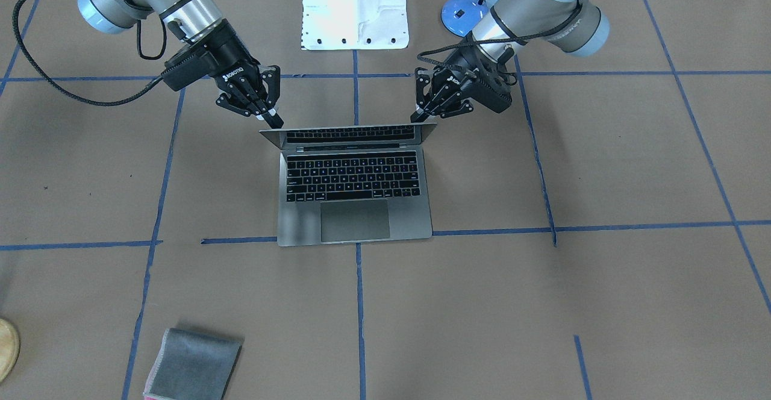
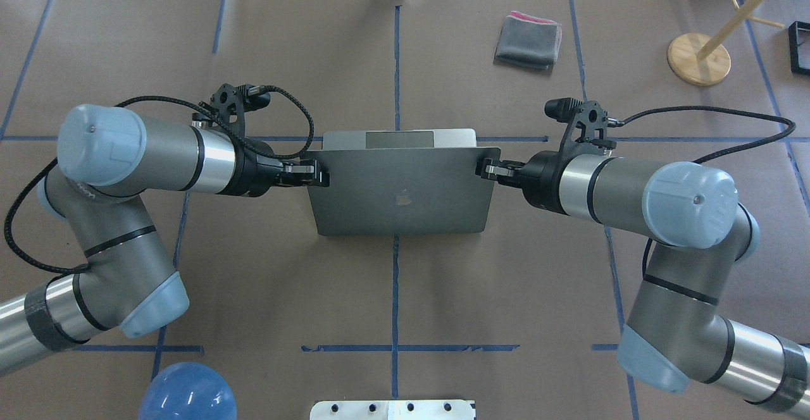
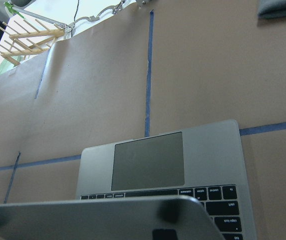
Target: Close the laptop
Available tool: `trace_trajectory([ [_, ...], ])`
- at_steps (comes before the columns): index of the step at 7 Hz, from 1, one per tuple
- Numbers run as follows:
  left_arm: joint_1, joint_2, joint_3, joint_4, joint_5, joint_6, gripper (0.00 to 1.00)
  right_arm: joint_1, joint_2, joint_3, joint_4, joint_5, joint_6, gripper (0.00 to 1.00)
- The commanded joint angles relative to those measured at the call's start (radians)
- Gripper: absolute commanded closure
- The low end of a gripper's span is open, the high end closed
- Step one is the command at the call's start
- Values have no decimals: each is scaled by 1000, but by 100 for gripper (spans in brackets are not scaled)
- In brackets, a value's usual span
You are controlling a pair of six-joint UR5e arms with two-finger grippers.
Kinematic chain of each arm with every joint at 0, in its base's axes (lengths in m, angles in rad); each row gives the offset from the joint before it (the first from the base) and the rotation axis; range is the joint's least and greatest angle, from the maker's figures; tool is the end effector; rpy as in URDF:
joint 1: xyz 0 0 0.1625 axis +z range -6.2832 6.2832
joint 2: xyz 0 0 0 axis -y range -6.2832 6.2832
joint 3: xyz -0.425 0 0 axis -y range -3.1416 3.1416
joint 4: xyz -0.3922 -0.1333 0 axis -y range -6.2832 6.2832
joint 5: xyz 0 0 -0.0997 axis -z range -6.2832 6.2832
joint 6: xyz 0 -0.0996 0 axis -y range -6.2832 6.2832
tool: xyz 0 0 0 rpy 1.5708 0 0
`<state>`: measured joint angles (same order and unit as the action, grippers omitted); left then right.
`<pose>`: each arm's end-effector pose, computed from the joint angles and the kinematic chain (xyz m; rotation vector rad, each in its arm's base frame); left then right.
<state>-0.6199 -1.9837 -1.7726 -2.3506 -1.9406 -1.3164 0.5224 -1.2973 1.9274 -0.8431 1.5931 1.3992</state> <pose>0.4317 -0.4277 0.2437 0.3035 1.3736 -0.0454 -0.4113 -0.3881 0.2642 0.4459 -1.2883 0.2799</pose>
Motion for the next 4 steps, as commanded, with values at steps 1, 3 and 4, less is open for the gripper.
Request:
trace_trajectory([
  [1,-33,-47,83,1,0,2,100,19,67,-89,-1,1,0,93],
  [3,-43,-92,177,1,3,6,100,39,102,-166,1,2,-2,93],
  [4,-43,-122,230,2,5,19,100,47,149,-242,-1,2,-3,93],
])
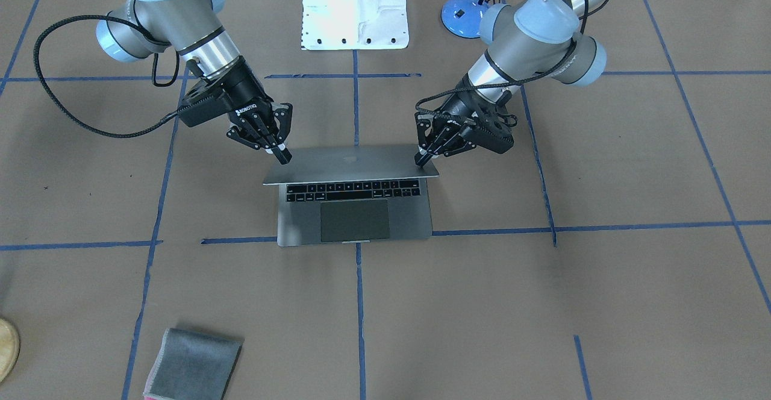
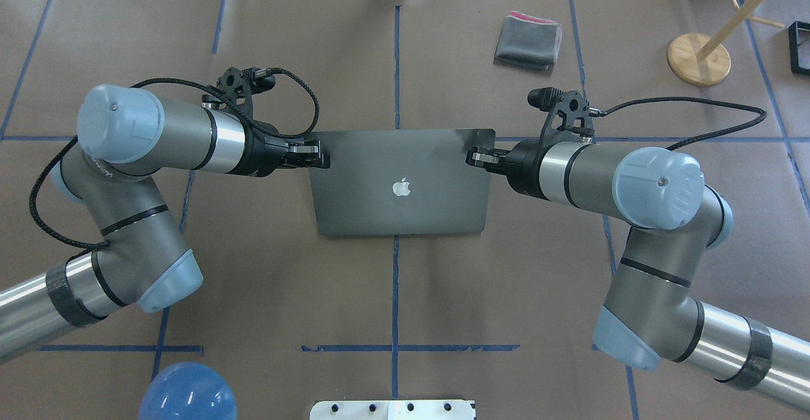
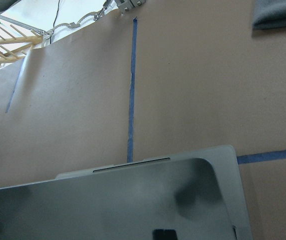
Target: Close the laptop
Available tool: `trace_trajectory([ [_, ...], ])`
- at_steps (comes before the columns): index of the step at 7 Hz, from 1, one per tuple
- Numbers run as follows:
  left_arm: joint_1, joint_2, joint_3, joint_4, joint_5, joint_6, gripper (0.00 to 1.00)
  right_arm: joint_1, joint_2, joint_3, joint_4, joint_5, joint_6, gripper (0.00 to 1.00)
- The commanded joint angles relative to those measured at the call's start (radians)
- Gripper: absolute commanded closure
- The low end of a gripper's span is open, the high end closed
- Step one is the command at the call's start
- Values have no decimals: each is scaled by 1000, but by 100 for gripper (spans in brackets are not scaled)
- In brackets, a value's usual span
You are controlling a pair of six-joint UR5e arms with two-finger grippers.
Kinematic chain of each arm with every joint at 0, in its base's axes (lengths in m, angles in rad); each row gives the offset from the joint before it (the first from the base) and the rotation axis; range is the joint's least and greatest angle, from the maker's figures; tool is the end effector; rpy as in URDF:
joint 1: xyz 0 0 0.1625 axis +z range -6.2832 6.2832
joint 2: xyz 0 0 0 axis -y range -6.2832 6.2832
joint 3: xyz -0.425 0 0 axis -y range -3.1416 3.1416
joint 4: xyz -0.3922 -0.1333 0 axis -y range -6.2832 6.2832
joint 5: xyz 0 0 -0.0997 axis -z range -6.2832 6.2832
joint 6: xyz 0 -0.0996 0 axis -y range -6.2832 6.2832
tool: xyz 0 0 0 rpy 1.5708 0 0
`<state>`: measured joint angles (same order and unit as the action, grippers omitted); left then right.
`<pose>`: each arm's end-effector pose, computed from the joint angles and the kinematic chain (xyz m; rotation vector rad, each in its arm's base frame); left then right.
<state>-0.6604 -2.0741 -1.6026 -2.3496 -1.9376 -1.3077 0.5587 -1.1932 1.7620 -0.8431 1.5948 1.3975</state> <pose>0.4595 -0.4805 0.2620 0.2981 1.2982 -0.0959 -0.4478 -0.4344 0.2773 0.4470 -1.2239 0.3141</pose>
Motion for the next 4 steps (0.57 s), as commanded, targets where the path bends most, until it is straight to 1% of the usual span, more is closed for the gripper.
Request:
trace_trajectory([
  [1,-1,-44,107,-2,43,22,100,13,96,-172,-1,-1,-3,93],
  [2,1,-75,186,0,49,71,100,13,128,-259,1,-1,-6,93],
  [3,4,-87,235,-5,48,79,100,13,133,-294,-1,-1,-8,93],
  [4,-1,-89,234,-2,43,99,100,20,139,-294,-2,2,-5,91],
])
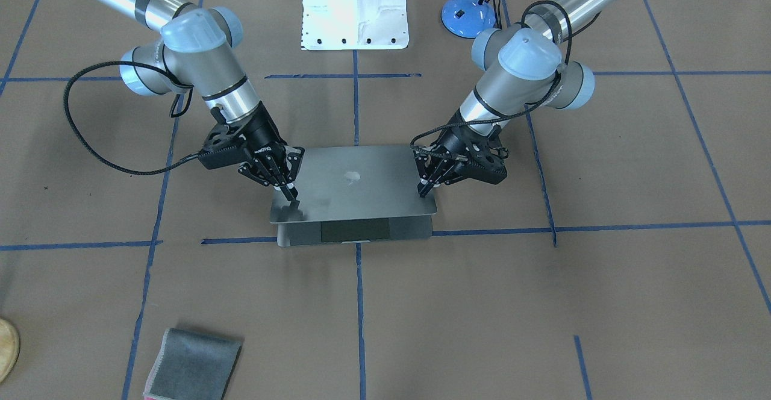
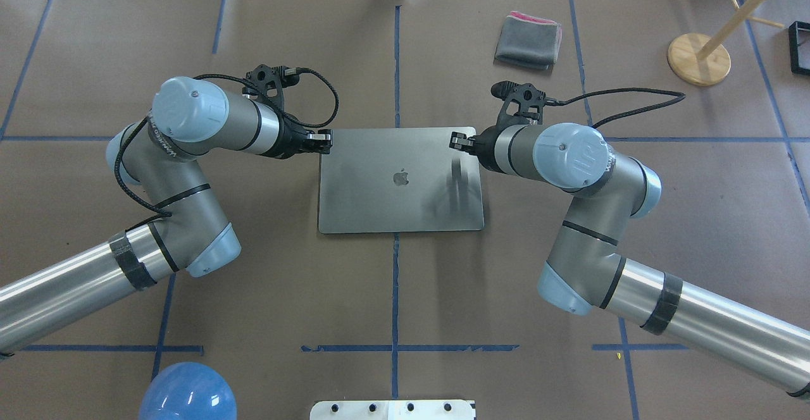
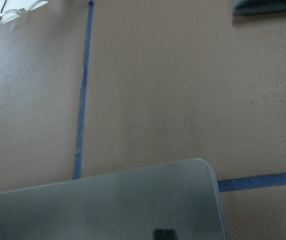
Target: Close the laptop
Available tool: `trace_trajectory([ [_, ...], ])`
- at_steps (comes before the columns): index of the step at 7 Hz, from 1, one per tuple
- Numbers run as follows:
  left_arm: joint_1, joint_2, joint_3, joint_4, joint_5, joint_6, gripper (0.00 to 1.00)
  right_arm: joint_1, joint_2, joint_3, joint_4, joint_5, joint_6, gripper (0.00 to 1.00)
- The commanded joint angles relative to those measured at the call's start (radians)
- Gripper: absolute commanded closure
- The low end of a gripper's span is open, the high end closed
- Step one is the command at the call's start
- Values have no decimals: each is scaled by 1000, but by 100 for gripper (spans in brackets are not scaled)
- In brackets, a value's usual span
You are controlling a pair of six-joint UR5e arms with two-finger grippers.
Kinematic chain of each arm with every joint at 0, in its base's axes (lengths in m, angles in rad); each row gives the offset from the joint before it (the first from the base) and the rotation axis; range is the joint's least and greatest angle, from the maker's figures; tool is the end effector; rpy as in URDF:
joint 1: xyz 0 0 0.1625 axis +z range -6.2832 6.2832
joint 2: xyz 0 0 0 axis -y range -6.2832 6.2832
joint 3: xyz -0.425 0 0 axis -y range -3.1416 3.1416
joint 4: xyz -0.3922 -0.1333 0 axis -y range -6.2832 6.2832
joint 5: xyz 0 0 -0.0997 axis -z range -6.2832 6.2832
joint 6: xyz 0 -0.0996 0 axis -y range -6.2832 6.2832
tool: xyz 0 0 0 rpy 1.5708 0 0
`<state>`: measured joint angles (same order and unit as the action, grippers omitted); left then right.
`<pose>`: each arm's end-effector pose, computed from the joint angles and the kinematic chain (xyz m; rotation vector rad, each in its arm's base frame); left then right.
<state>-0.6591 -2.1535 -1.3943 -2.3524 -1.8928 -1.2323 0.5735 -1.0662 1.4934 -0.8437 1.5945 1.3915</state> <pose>0.5061 -0.5208 0.3052 0.3140 1.1674 -0.0894 -0.5118 -0.4864 0.3211 0.4069 -1.0870 0.3356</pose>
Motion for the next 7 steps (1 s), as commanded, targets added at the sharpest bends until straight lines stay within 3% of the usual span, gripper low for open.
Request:
trace_trajectory([
  [1,-7,-9,21,10,-12,22,90,43,21,-18,-52,86,4,77],
  [2,-54,-11,15,81,-105,24,34,107,53,-6,-166,216,0,16],
  [3,-103,-3,-26,135,-182,27,1,164,55,32,-296,301,-28,1],
  [5,-154,3,-122,464,-213,78,0,279,49,53,-479,430,-234,1],
  [7,-247,56,-285,820,-209,468,0,441,28,53,-660,476,-616,1],
])
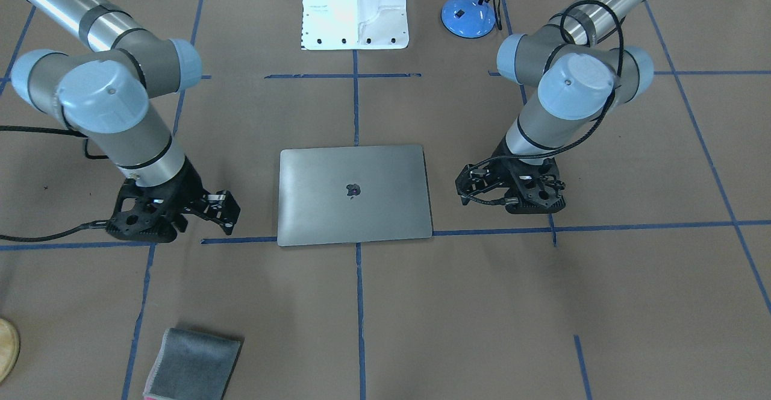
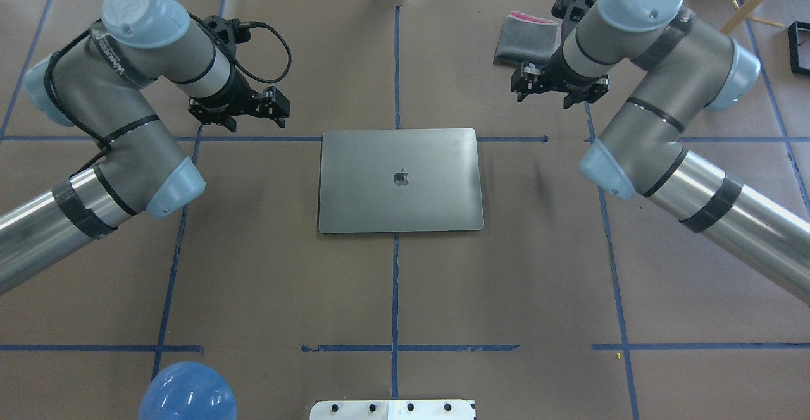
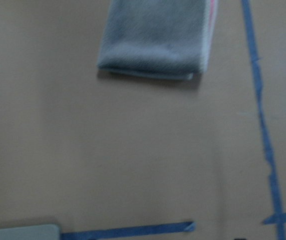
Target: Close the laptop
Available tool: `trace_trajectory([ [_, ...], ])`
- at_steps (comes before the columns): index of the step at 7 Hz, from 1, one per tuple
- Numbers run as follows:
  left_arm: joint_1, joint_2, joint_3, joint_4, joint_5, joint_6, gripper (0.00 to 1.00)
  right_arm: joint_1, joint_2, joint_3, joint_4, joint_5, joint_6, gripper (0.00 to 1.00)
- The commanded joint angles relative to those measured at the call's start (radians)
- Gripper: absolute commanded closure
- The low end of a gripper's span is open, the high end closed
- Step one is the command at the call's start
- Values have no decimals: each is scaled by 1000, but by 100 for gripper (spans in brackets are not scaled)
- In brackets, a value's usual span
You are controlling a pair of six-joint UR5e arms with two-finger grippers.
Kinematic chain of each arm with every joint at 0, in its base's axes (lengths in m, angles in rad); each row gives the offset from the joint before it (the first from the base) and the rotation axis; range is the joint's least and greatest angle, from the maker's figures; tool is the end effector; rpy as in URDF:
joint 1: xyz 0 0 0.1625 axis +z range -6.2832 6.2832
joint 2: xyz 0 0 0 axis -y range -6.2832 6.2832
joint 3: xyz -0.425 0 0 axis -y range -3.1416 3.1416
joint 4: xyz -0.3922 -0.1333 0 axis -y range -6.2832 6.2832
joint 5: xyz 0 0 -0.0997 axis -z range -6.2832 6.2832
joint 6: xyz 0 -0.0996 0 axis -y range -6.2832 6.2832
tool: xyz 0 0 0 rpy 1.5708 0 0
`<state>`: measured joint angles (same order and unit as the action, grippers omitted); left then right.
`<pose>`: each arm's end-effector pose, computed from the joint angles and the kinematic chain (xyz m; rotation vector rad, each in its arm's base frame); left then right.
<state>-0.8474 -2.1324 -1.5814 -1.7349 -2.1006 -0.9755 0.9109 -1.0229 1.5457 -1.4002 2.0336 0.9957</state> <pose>0.3930 -0.5704 0.3066 0.0949 0.8720 -0.0407 -0.3558 -0.6034 0.3343 0.1336 -0.8017 0.1567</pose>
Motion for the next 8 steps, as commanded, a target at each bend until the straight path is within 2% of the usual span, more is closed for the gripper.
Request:
trace_trajectory([
  [1,-132,95,-132,243,-4,388,0,188,-60,-1,-135,112,-393,1],
  [2,-204,173,-135,244,-16,558,0,307,-139,7,-148,207,-571,1],
  [4,-414,335,-134,244,-180,879,0,469,-294,16,-149,279,-878,1],
  [5,-524,411,-135,245,-194,1044,0,535,-371,16,-143,307,-973,1],
  [6,-594,448,-146,283,-208,1114,0,598,-443,23,-149,341,-1056,1],
  [7,-640,510,-170,384,-213,1120,0,637,-521,45,-148,380,-1071,1],
  [8,-645,566,-186,396,-216,1123,0,643,-558,62,-146,381,-1060,0],
])
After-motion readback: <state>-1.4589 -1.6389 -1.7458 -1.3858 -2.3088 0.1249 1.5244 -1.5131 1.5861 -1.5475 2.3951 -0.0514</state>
